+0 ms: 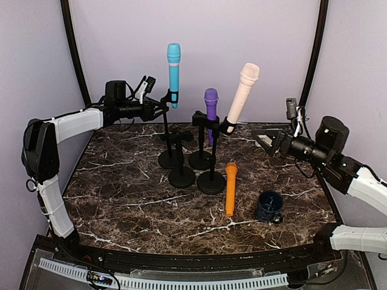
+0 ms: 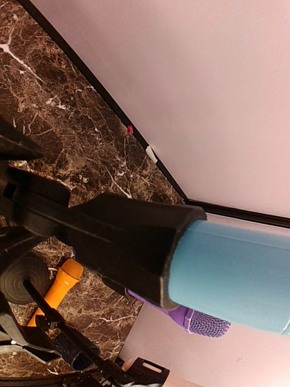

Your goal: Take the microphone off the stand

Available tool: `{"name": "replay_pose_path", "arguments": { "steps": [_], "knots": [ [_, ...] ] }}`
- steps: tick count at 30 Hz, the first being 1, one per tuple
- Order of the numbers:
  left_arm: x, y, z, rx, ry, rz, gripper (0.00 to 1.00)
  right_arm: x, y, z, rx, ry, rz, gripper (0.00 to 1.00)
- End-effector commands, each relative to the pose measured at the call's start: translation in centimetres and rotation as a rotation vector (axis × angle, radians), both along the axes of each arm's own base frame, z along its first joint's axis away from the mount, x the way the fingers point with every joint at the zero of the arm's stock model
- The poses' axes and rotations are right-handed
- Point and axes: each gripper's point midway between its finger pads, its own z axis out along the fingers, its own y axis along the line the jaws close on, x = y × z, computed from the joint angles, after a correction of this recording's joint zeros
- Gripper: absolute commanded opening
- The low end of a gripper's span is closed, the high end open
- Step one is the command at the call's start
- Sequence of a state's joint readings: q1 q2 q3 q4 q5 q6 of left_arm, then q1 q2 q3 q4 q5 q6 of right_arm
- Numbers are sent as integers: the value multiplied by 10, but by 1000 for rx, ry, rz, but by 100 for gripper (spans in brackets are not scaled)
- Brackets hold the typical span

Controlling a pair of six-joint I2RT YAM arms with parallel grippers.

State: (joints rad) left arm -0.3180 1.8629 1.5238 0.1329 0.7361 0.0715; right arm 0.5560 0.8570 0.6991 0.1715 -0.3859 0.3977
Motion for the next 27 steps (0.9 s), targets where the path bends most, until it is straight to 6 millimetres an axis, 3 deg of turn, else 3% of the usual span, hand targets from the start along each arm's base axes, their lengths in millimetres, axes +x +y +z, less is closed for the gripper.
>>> {"name": "replay_pose_path", "arguments": {
  "steps": [1,4,10,11,12,13,14,15,16,17,18,27],
  "knots": [
    [3,-1,18,-4,-70,-11,35,-3,-2,9,22,-29,-3,94],
    [2,0,20,7,-84,-8,19,-4,-3,10,25,-32,-9,94],
    [-16,14,48,42,-205,38,1,-6,-6,13,31,-41,-18,94],
    [-20,17,45,52,-205,46,0,-6,-6,12,32,-43,-19,94],
    [-27,20,57,52,-240,50,0,-7,-7,12,32,-43,-21,94],
    [-30,23,50,64,-233,64,0,-7,-7,11,31,-42,-20,94],
    [-38,27,63,63,-272,74,0,-8,-7,11,33,-43,-19,94],
    [-40,32,58,76,-270,94,0,-8,-7,10,33,-44,-20,94],
    [-49,36,72,74,-308,107,0,-8,-8,10,35,-45,-23,94],
    [-51,41,67,85,-306,128,0,-9,-8,10,36,-45,-23,94],
    [-60,45,79,77,-336,139,0,-9,-8,9,37,-44,-23,94],
    [-117,59,70,0,-306,130,0,-8,-6,7,48,-38,-15,94]
  ]
}}
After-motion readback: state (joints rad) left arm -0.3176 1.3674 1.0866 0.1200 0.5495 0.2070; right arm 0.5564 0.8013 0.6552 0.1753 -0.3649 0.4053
